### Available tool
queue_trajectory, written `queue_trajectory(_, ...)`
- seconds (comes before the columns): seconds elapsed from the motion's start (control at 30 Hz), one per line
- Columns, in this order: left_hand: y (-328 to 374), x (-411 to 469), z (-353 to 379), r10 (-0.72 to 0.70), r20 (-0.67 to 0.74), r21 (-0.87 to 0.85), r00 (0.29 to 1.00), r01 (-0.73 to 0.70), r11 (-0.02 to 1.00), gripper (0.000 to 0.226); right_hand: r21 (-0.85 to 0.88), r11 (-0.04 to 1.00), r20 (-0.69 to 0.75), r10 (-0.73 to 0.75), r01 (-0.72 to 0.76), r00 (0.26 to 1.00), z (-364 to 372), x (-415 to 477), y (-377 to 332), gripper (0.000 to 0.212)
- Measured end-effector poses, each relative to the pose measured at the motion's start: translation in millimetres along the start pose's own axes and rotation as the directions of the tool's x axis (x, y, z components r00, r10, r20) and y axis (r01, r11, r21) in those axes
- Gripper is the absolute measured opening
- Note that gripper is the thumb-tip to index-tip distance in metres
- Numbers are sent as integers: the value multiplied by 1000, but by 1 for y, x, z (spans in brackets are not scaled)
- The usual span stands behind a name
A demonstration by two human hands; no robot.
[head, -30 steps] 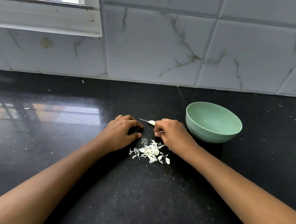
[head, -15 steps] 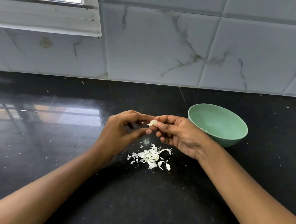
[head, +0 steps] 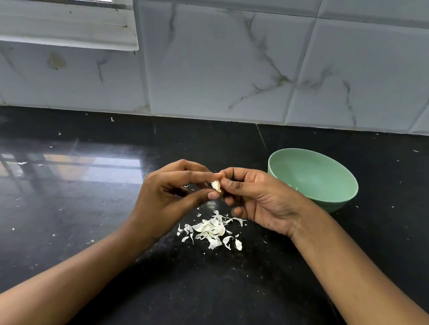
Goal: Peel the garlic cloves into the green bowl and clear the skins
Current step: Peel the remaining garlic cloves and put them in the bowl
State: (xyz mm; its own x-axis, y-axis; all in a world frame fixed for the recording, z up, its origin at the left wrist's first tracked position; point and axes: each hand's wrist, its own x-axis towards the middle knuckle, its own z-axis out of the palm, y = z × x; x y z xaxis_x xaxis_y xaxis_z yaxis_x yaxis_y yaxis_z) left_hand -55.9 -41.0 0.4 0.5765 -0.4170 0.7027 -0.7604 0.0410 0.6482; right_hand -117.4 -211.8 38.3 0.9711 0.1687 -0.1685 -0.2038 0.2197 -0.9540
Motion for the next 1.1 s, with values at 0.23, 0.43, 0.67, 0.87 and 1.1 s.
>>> queue_trajectory(0.23, 3, -1, -1, -45, -49, 24, 998, 46, 999, 16, -321, 939, -119, -169, 123, 978, -1, -5, -4, 1)
queue_trajectory(0.43, 7, 0, 1, -152, -85, -5, 985, 152, 988, 19, -501, 838, -147, -328, 215, 933, -3, -7, -8, 5)
queue_trajectory(0.67, 7, 0, 1, -150, -72, 4, 986, 151, 989, 17, -554, 796, -166, -393, 244, 904, 1, -2, -1, 4)
queue_trajectory(0.87, 4, -1, 1, -145, -63, 53, 987, 149, 988, 16, -672, 705, -192, -459, 224, 867, 2, 1, 6, 10)
queue_trajectory(1.1, 2, -1, 1, -153, -51, 78, 987, 156, 985, 16, -750, 636, -185, -465, 181, 866, 6, 1, 8, 12)
